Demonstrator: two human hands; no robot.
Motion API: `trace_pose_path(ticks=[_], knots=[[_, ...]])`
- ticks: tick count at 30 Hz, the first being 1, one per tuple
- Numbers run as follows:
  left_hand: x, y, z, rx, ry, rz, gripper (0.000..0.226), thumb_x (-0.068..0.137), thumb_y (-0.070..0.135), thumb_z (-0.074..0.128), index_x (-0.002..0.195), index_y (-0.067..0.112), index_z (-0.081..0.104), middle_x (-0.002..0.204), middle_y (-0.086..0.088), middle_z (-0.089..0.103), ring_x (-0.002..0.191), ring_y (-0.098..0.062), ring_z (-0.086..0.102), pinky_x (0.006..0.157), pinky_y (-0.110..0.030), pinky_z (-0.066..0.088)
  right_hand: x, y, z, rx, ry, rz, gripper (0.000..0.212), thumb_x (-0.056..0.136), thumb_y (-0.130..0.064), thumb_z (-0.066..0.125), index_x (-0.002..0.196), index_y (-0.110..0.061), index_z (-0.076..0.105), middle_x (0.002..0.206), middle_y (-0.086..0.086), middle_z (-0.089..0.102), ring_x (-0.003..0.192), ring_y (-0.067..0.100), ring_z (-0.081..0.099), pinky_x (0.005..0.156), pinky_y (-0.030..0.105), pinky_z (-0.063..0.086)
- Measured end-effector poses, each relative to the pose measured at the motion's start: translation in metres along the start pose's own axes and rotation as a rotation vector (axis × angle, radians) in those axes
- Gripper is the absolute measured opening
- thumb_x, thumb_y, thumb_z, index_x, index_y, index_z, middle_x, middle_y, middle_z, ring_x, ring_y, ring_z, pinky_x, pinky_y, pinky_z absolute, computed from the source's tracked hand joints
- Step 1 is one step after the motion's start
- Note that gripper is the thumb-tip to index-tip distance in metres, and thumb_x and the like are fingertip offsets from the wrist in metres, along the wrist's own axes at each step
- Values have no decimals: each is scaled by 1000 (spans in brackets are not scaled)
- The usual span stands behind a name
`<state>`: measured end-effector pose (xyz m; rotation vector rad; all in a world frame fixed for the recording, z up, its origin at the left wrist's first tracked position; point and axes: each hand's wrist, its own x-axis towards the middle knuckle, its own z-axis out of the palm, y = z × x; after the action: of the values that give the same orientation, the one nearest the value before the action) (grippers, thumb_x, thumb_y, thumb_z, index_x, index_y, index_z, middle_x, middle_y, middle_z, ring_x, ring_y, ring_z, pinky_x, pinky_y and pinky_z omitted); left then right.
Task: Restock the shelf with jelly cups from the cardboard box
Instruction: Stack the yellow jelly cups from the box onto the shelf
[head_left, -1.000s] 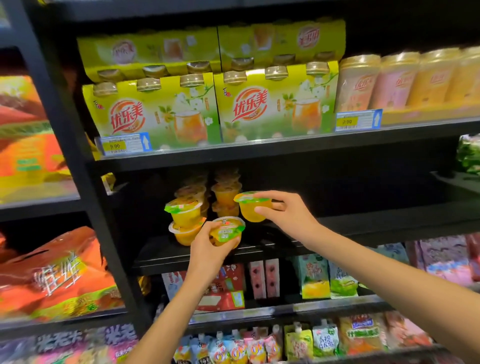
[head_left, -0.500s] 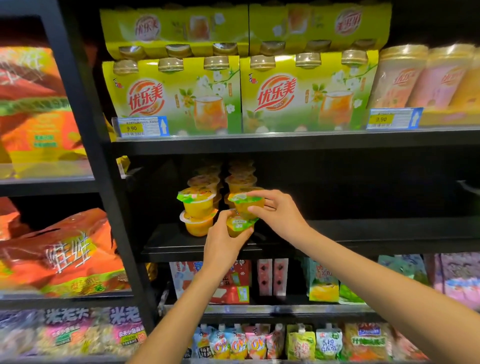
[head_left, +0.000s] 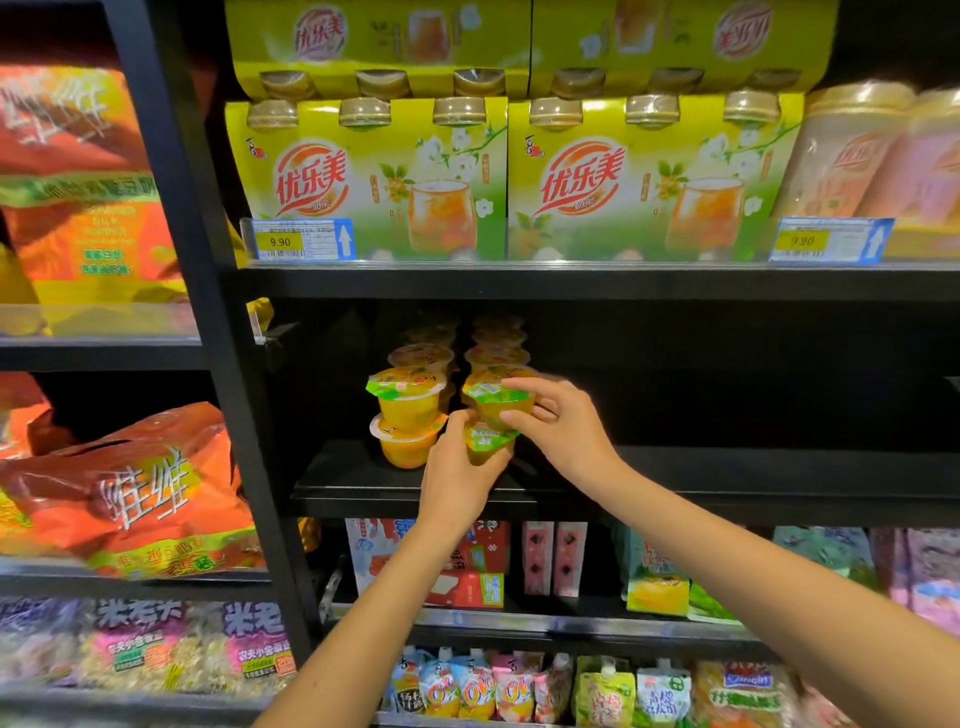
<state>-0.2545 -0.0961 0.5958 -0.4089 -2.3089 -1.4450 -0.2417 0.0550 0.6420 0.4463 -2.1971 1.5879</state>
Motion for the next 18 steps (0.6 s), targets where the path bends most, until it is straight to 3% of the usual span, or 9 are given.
trace_pose_path(ticks=[5, 18], knots=[[2, -2, 3, 47, 7, 7, 50, 84, 34, 74, 125, 30, 45, 106, 21, 55, 97, -1, 57, 83, -29, 55, 4, 7, 1, 1, 2, -7, 37, 87, -23, 74, 123, -28, 68, 127, 0, 62, 116, 11, 63, 99, 40, 53], [2, -6, 6, 68, -7, -15, 55, 84, 38, 72, 129, 31, 42, 114, 13, 60, 101, -5, 61, 84, -35, 57, 2, 9, 8, 24, 22, -13, 41, 89, -21, 72, 128, -26, 64, 129, 3, 61, 118, 11, 62, 100, 37, 53]])
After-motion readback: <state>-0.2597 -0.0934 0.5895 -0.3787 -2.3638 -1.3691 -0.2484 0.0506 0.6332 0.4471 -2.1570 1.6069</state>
